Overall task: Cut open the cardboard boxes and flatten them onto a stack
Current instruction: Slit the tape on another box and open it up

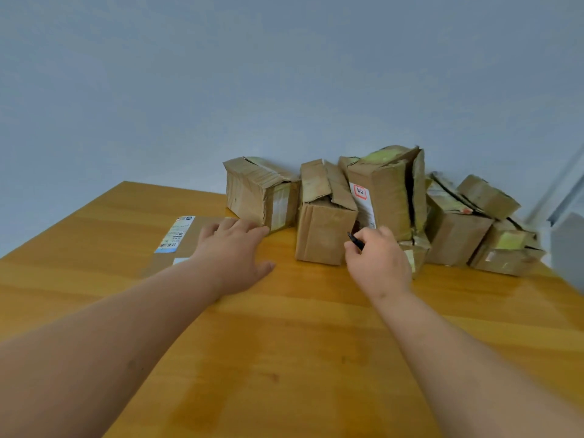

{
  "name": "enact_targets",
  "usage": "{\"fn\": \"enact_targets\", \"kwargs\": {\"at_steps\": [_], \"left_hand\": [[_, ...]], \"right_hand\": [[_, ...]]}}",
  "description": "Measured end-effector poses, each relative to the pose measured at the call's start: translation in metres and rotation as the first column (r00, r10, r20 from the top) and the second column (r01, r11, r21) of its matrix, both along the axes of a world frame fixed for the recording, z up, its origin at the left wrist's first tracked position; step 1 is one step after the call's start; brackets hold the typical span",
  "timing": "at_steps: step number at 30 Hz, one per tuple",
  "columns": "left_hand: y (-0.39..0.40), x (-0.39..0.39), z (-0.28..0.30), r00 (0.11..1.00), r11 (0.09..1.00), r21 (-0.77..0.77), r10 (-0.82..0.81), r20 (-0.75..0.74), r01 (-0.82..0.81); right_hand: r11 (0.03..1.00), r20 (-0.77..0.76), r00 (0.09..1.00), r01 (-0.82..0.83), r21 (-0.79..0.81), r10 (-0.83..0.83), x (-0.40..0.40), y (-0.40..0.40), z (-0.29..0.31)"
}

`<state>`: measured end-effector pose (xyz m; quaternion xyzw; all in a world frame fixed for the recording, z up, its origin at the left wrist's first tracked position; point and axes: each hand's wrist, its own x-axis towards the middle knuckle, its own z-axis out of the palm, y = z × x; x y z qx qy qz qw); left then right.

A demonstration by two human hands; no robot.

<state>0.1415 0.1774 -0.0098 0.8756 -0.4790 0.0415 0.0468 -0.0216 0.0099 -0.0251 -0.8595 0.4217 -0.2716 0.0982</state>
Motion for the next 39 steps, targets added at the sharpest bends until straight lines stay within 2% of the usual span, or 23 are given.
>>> {"fn": "enact_targets", "kwargs": {"at_steps": [6,12,17,21,26,32,39], "left_hand": [[-0.055,-0.019,0.025,0.999,0.992,-0.121,-0.034,-0.018,0.032],[-0.13,-0.041,0.064,0.993,0.968,-0.227,-0.117,-0.018,0.109],[-0.18,-0.051,0.073,0.987,0.969,-0.225,-0.13,-0.092,0.107],[-0.198,-0.046,0.07,0.955,0.962,-0.265,-0.135,-0.264,0.063],[-0.187,-0.064,0.071,0.968,0.905,-0.418,-0.168,-0.186,0.077],[-0.147,-0.094,0.079,0.943,0.828,-0.531,-0.299,-0.148,0.18],[-0.072,-0.126,0.074,0.88,0.792,-0.603,-0.353,-0.318,0.1]], "right_hand": [[0.981,0.175,0.969,0.157,0.117,-0.176,-0.026,-0.045,0.014],[0.936,0.158,0.949,0.222,0.274,-0.272,-0.037,-0.085,0.016],[0.884,0.127,0.976,0.101,0.457,-0.177,-0.037,-0.111,0.016],[0.845,0.289,0.951,-0.062,0.531,-0.112,-0.039,-0.114,0.017],[0.8,0.506,0.847,-0.187,0.57,-0.163,-0.049,-0.113,0.016],[0.791,0.625,0.749,-0.238,0.563,-0.219,-0.081,-0.088,0.024],[0.791,0.639,0.754,-0.294,0.537,-0.154,-0.126,-0.032,0.035]]}}
